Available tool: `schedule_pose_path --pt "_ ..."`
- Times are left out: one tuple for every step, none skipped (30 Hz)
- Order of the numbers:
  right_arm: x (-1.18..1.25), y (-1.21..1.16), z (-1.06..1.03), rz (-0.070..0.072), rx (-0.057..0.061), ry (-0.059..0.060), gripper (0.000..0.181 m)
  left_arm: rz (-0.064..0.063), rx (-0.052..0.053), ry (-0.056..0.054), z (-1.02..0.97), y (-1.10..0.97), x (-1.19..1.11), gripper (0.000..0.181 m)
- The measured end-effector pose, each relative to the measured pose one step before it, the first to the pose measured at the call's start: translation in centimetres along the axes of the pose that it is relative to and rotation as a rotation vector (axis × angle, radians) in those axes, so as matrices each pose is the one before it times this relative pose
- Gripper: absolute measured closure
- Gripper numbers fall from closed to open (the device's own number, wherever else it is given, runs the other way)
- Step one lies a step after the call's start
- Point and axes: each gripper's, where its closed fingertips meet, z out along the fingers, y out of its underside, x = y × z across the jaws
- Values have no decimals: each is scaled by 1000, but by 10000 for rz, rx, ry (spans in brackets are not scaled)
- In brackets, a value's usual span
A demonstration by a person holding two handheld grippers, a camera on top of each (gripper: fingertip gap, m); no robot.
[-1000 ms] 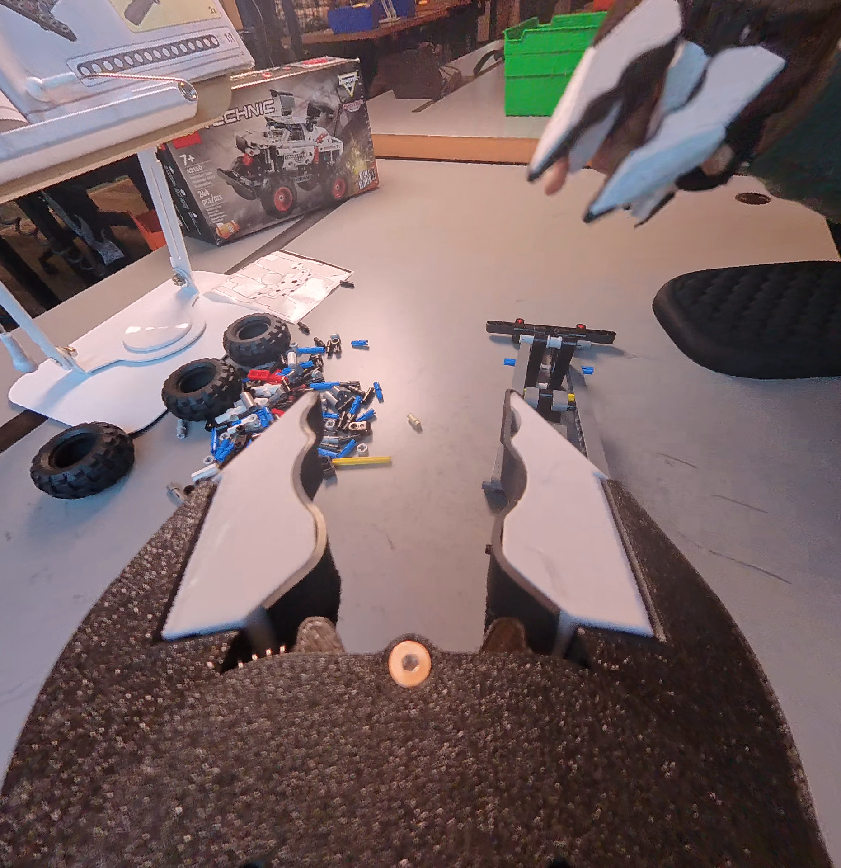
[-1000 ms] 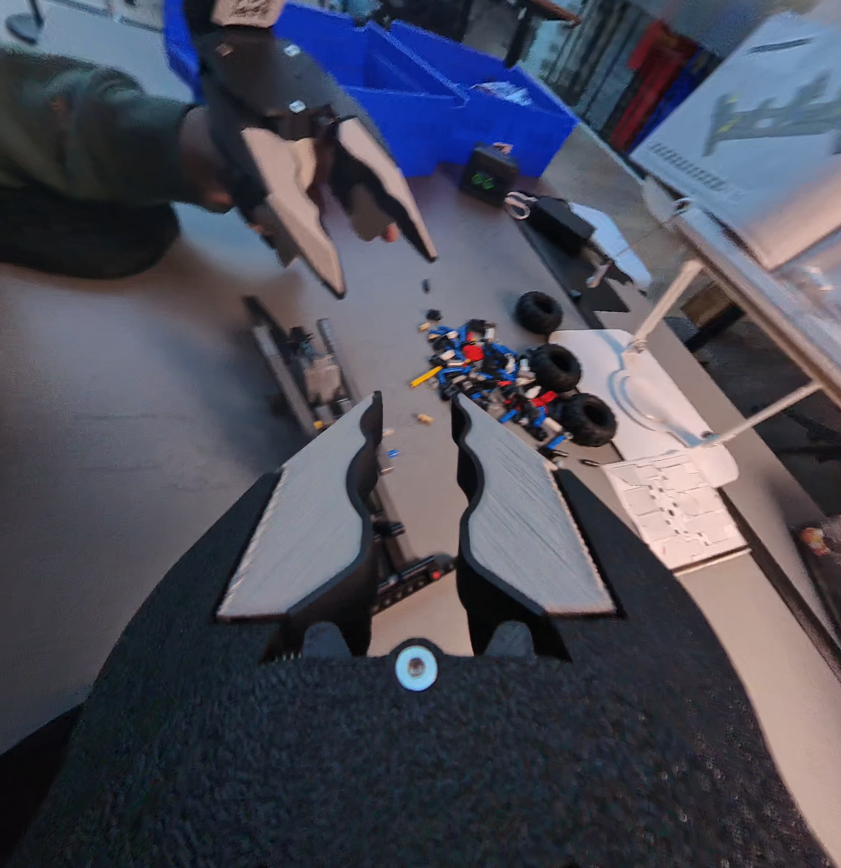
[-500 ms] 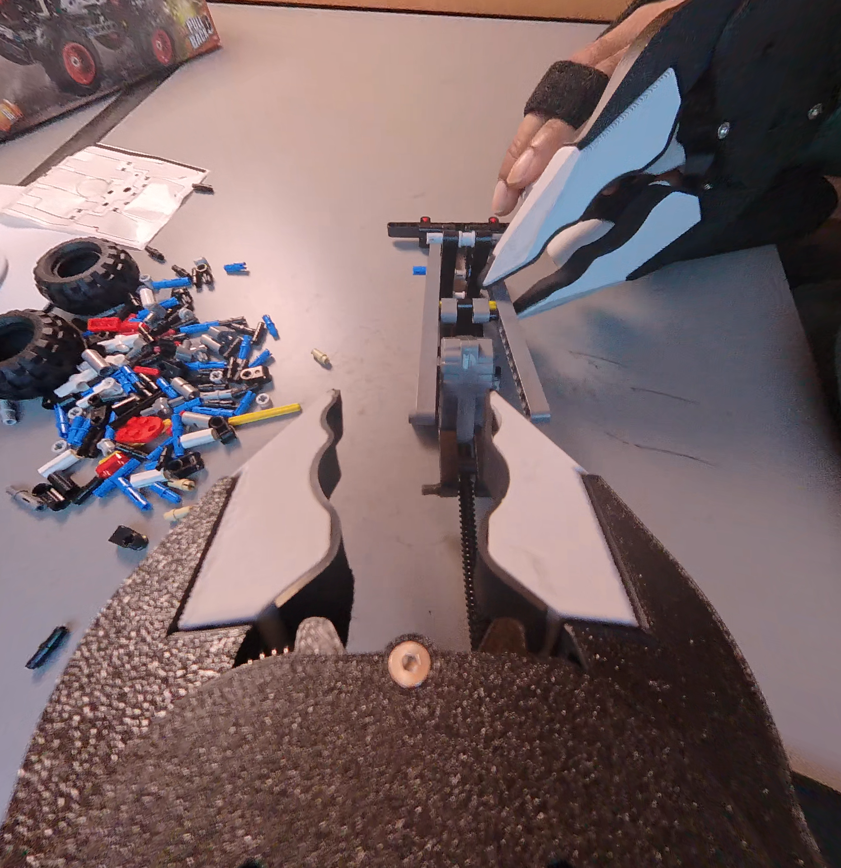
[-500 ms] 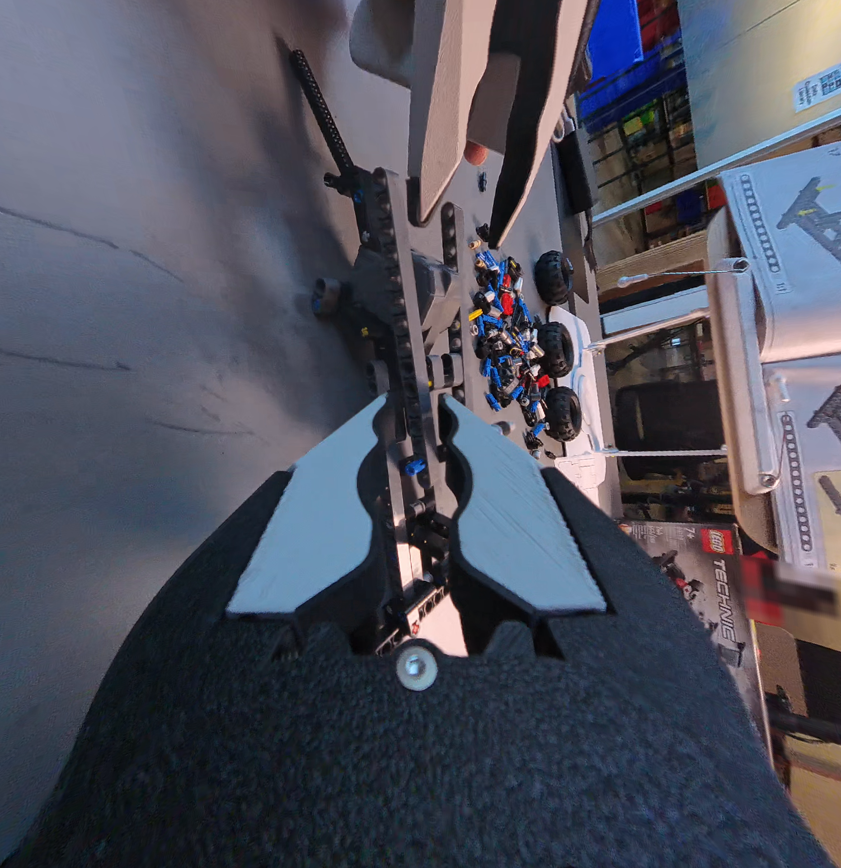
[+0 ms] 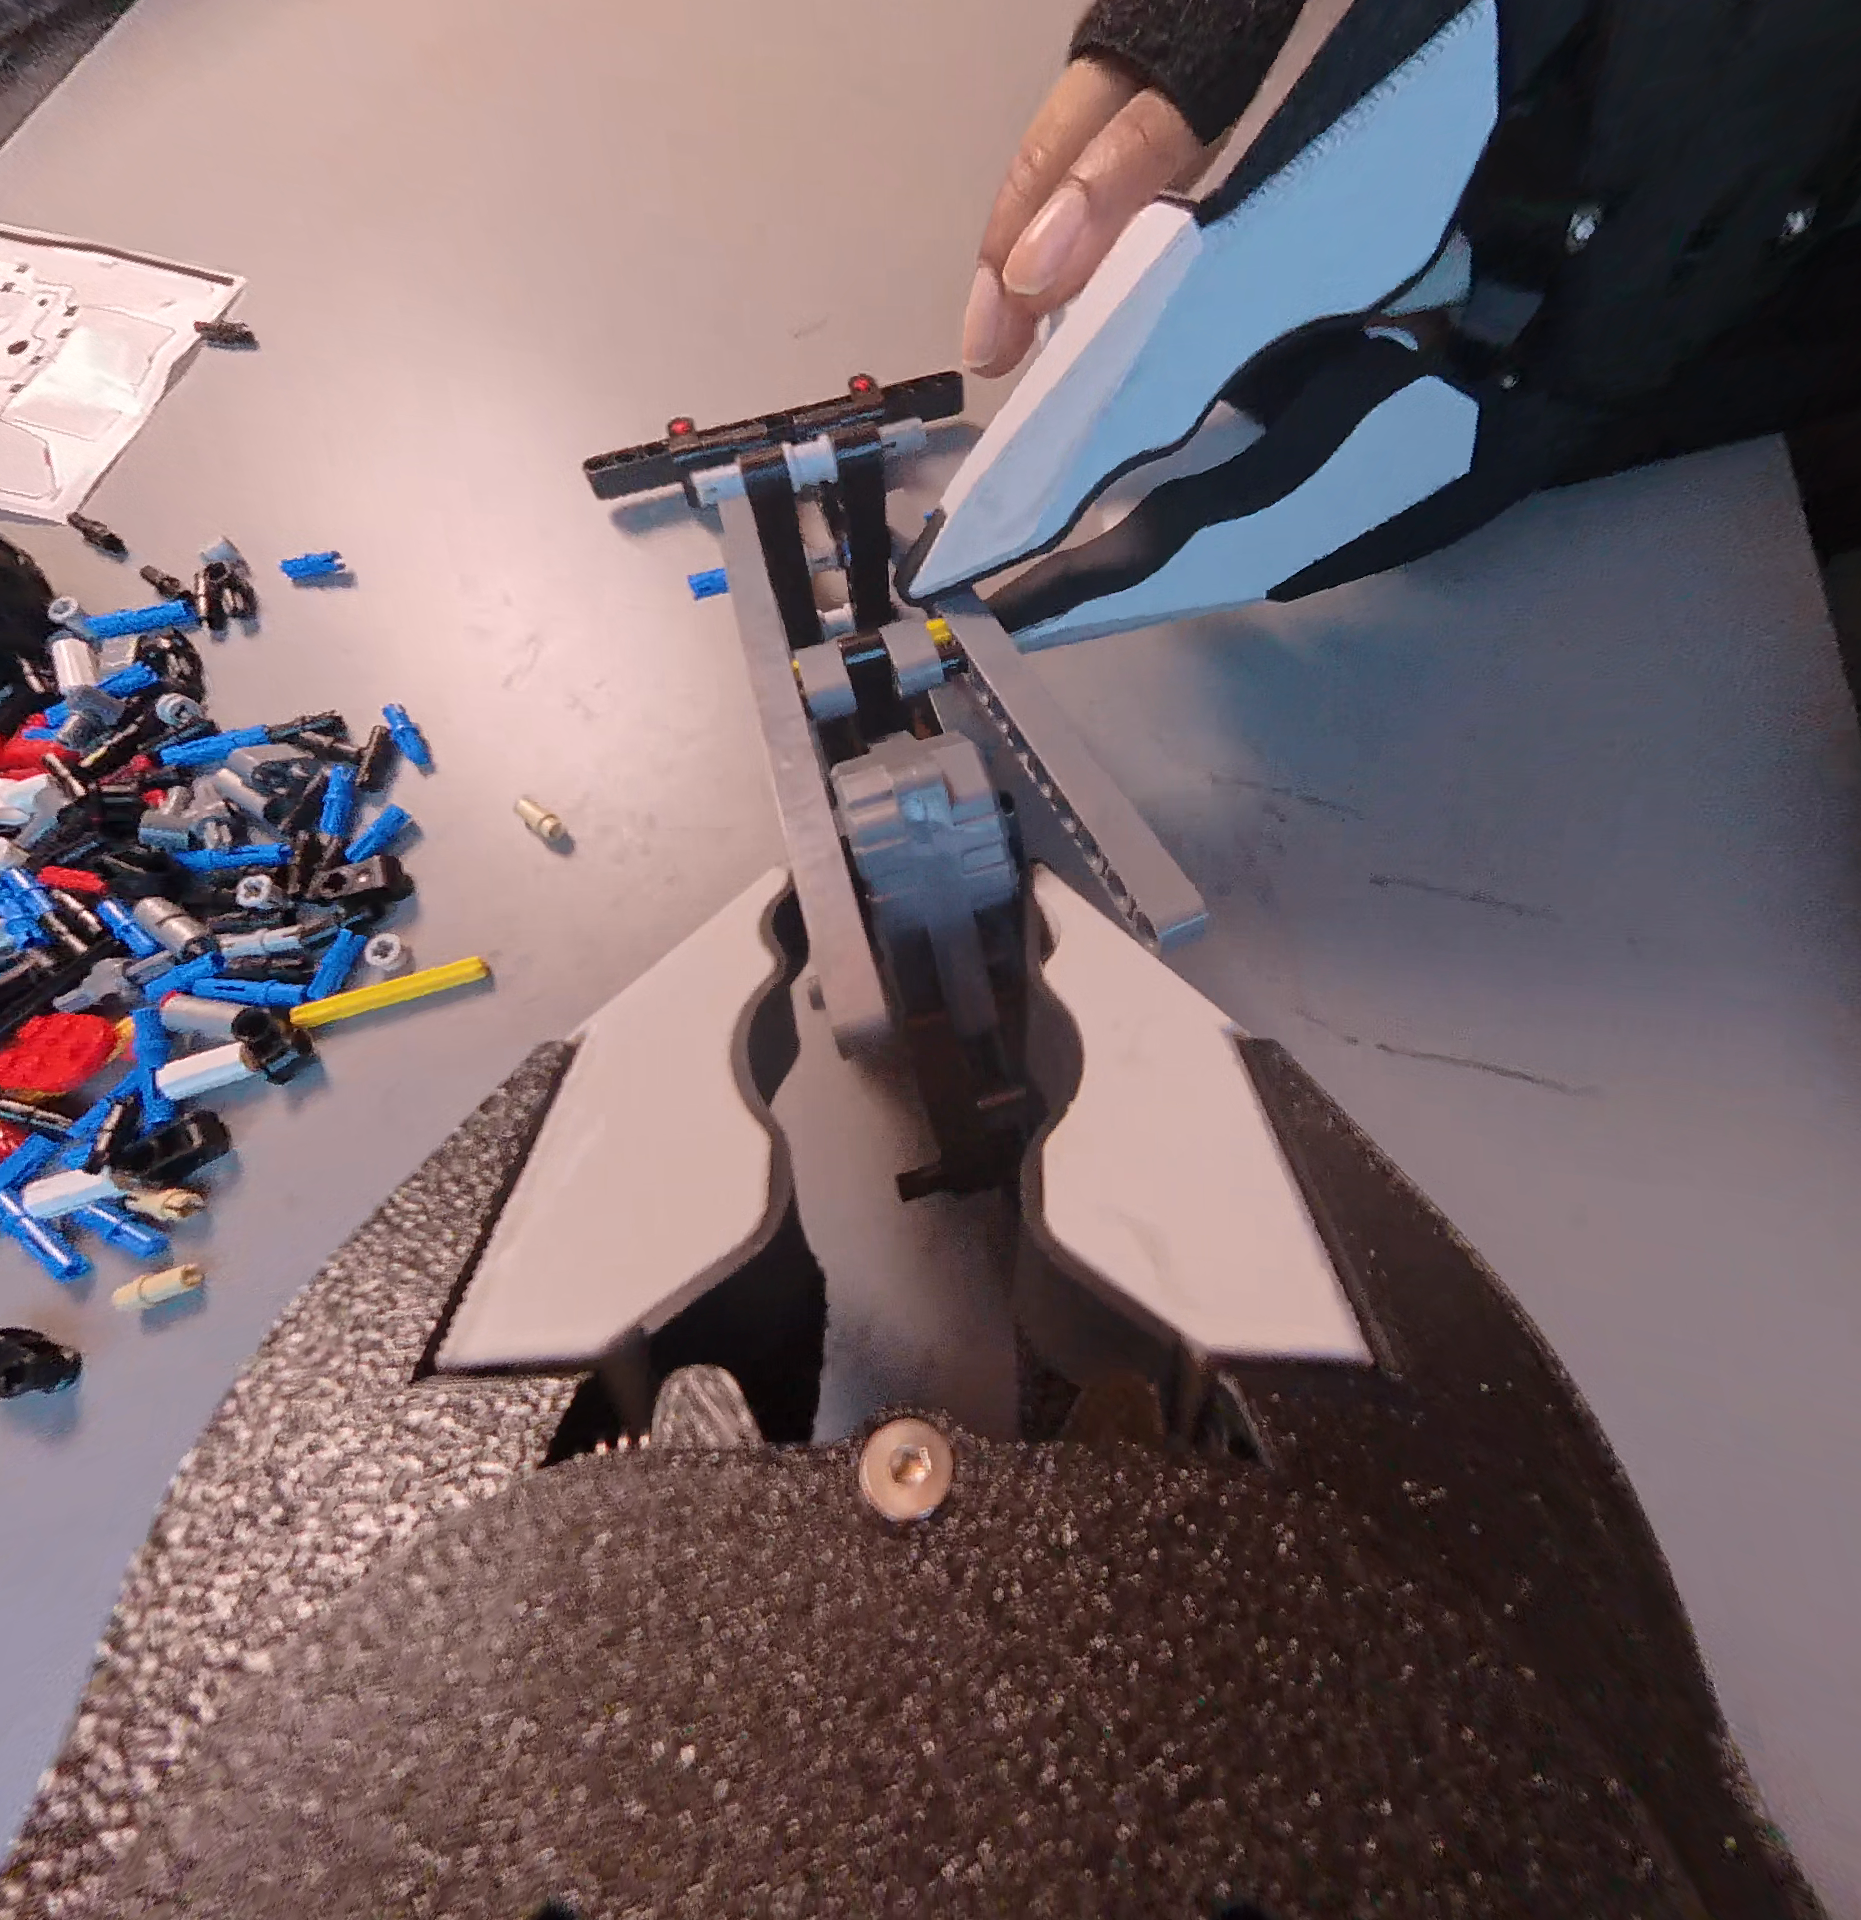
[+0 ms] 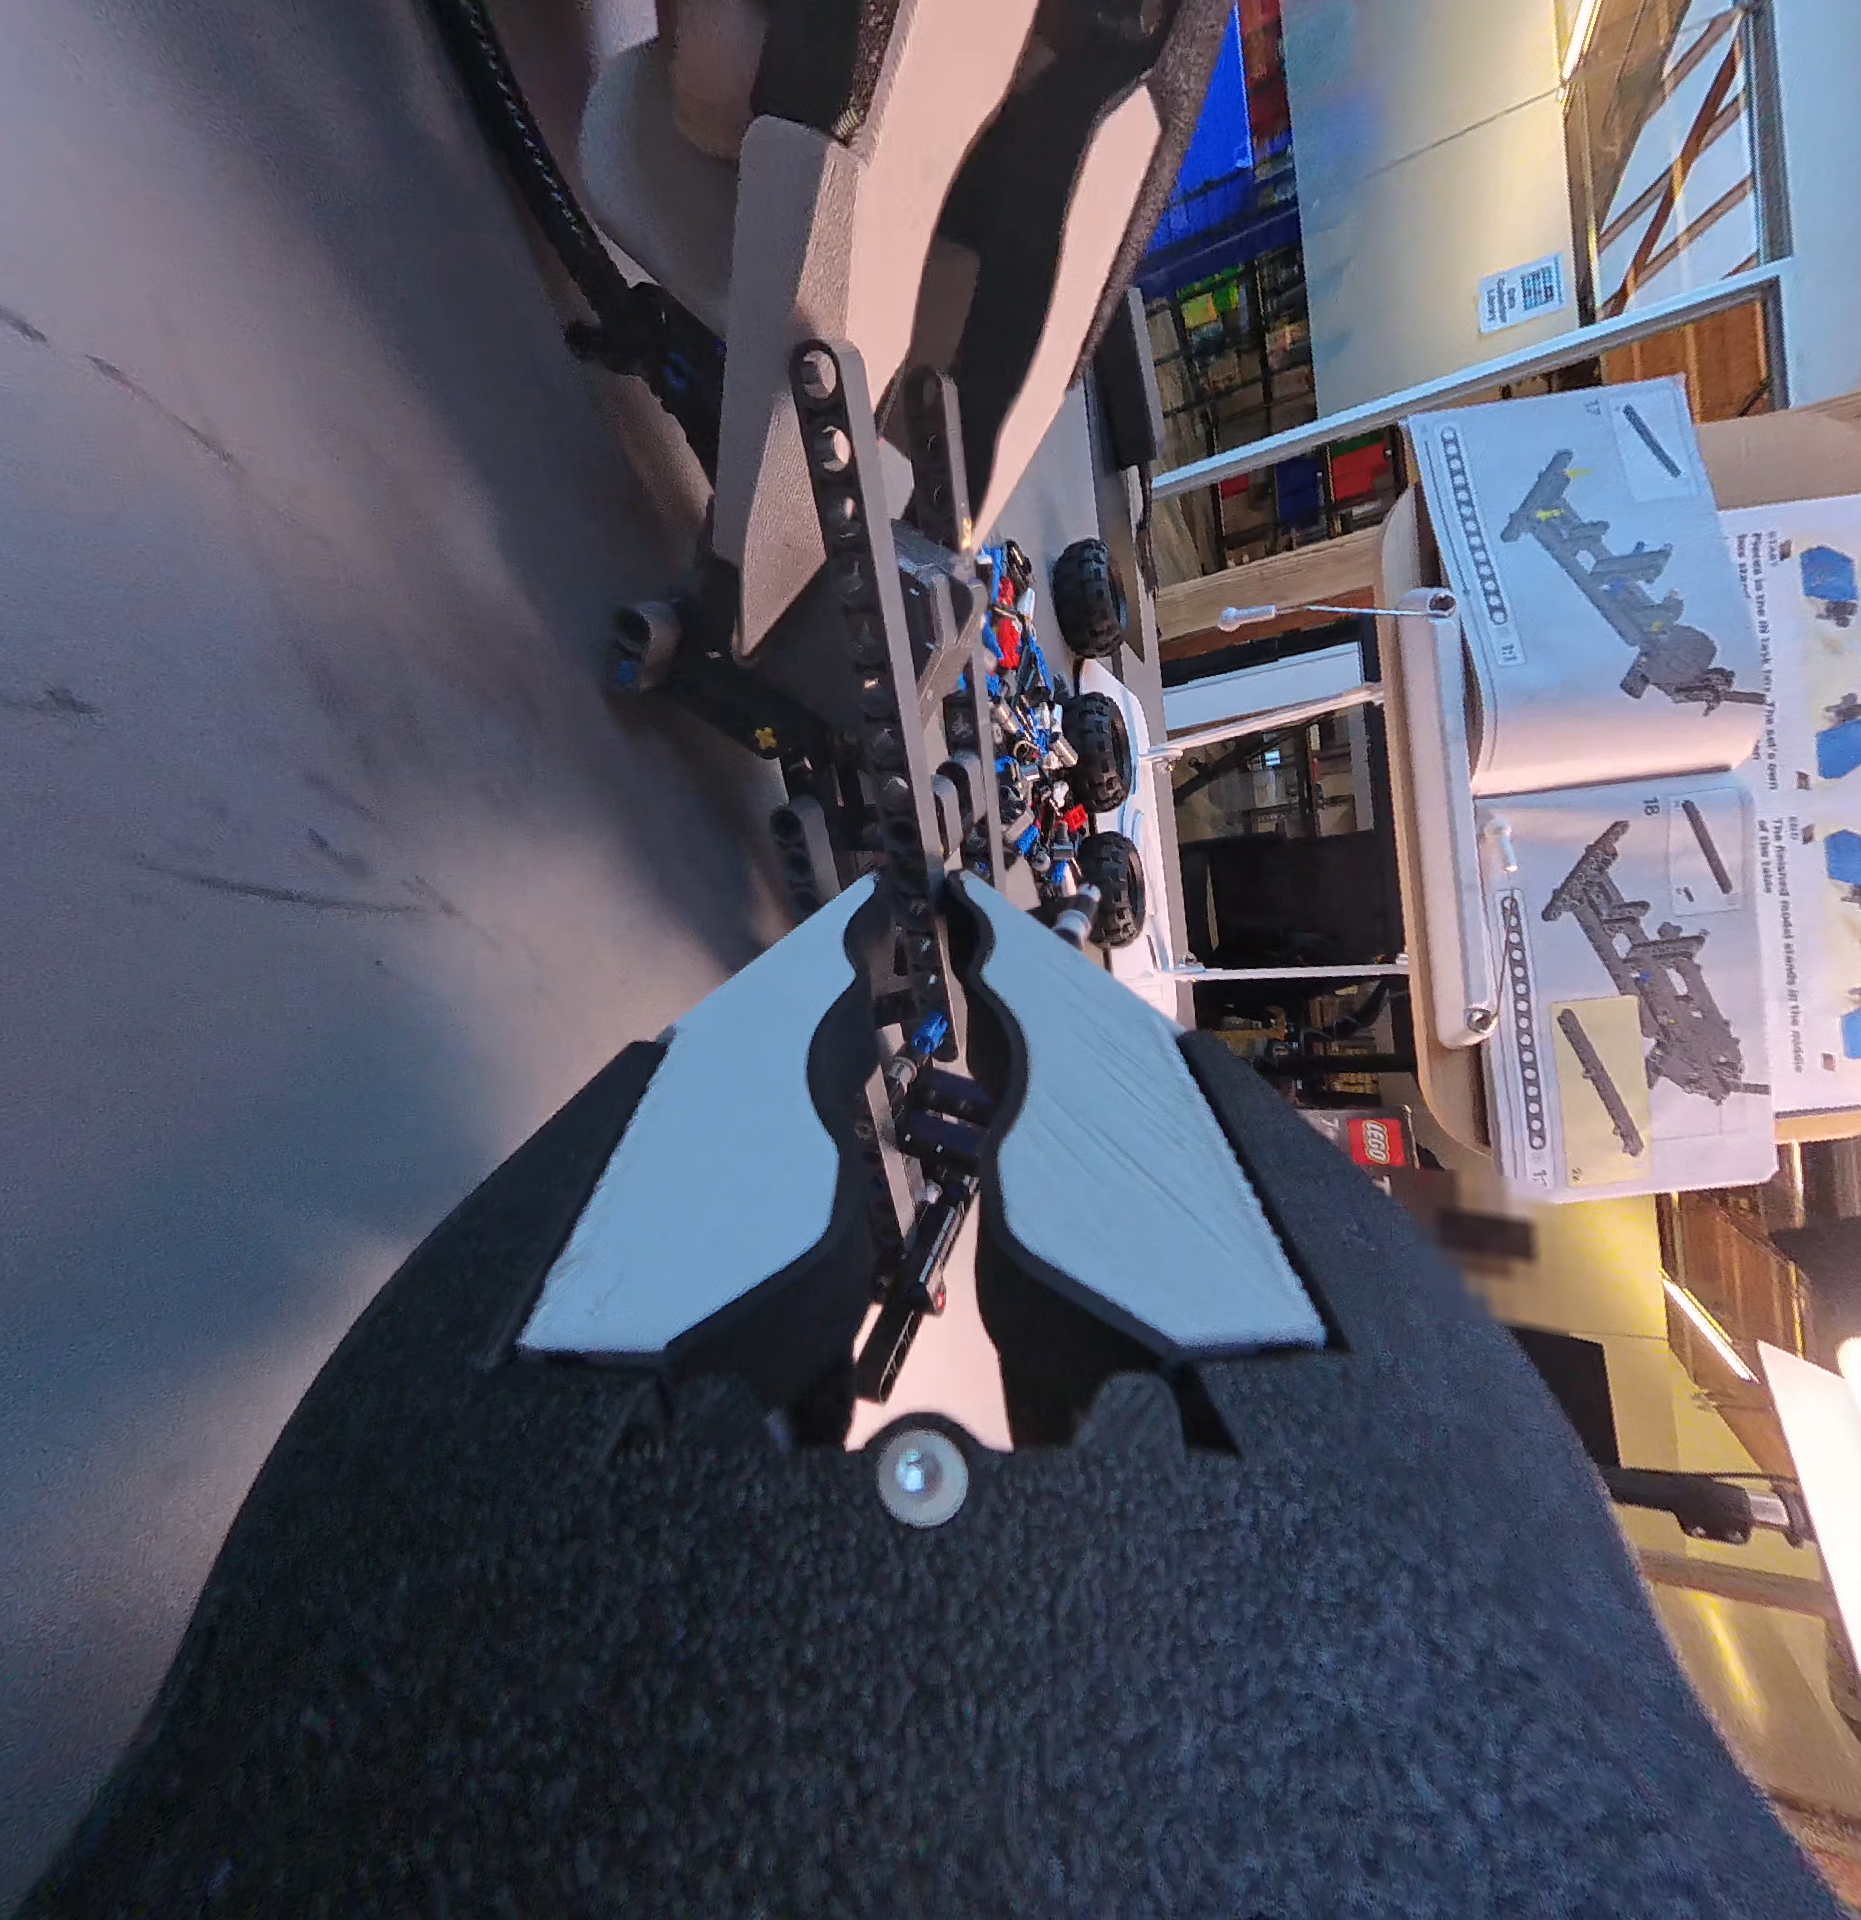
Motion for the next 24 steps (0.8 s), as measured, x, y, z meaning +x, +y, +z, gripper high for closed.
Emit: schedule_pose_path --pt "131 231 -17 -4 -143 102 174 -493 22 -38 105 -161 -129 145" --pt "122 170 -26 -14 -124 113 174 -500 -19 13 62 -79 -130 146" --pt "39 207 -20 35 -165 75 174 -290 -99 -59 85 90 -205 152" --pt "-198 235 18 45 -199 -21 174 -134 -250 -4 260 326 37 153" --pt "33 142 -107 -13 -120 140 174 -122 -40 12 189 28 145 154" --pt "-18 96 -142 74 -127 65 174 -146 -45 29 81 12 158 154" --pt "-7 129 -131 111 -167 72 174 -132 8 9 108 -38 139 154" --pt "4 121 -121 12 -164 100 175 -125 11 -3 103 -65 99 154" --pt "11 135 -126 -5 -178 96 175 -77 -20 -18 101 -71 76 154" --pt "10 148 -133 16 -169 78 175 -66 -7 -16 122 -84 78 154" --pt "11 158 -142 33 -118 71 175 -74 -9 40 127 -82 119 154" --pt "6 173 -159 57 -130 51 175 -87 -8 75 133 -94 144 154" --pt "9 179 -180 75 -137 43 175 -22 3 25 146 -98 105 154" --pt "-14 174 -191 83 -119 32 174 21 4 10 146 -96 133 154" --pt "-7 179 -239 95 -96 10 174 -13 -6 40 129 -85 141 154" --pt "-68 128 -254 150 -95 -15 175 1 5 31 149 -87 101 154" --pt "-52 114 -273 83 -137 35 175 -91 -1 78 119 -116 80 154" --pt "-17 172 -255 116 -199 53 174 -5 -8 68 139 -96 147 154" --pt "-21 187 -212 127 -181 15 175 83 -23 14 153 -78 197 154" --pt "-25 144 -257 152 -176 -10 174 103 -9 -17 124 -80 151 154" --pt "-34 128 -236 75 -177 9 175 35 -13 25 109 -62 153 154" --pt "63 102 -229 3 -111 84 175 -7 7 -5 61 -51 18 154" --pt "203 -25 -243 68 23 90 175 -21 0 68 10 -5 60 153" --pt "20 17 -156 120 55 -130 175 35 -33 203 22 70 246 153"
